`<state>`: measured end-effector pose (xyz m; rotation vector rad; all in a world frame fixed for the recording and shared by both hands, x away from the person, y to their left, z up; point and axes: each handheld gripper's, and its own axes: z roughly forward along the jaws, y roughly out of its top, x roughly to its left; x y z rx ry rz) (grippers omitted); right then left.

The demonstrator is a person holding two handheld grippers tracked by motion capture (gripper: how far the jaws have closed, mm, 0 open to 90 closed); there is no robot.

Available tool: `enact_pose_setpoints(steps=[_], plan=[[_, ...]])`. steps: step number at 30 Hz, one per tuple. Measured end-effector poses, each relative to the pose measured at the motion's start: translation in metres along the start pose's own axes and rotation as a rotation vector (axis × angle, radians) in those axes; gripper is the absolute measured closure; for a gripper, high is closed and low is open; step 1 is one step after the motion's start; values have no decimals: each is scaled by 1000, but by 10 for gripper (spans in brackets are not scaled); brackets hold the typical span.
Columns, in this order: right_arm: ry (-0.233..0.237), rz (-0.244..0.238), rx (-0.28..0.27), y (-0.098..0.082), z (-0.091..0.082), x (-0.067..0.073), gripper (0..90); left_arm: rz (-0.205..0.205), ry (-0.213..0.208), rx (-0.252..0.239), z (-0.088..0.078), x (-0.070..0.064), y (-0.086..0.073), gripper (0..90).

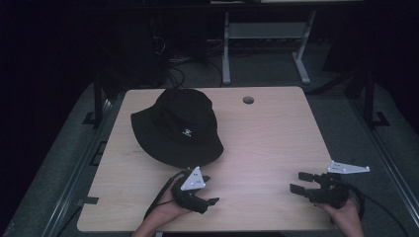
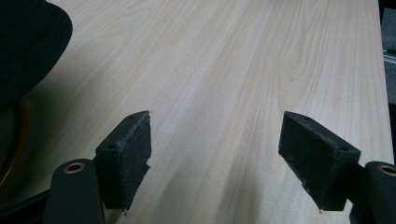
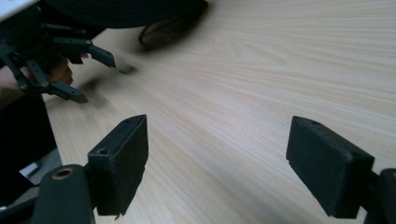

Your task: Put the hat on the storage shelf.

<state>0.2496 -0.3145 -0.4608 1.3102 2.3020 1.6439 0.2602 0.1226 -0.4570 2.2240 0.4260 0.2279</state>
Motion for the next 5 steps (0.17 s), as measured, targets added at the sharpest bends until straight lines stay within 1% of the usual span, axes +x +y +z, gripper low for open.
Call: enact_pose_setpoints(steps=[2,4,5], plan=[[0,11,-17,-4,-2,3,200,3,-3,4,1,0,0,252],[-18,0,-10,-10,0,6,197,14,-3,10,1,0,1,252],[-18,0,-6,-13,1,8,197,13,0,7,0,-1,1,252]])
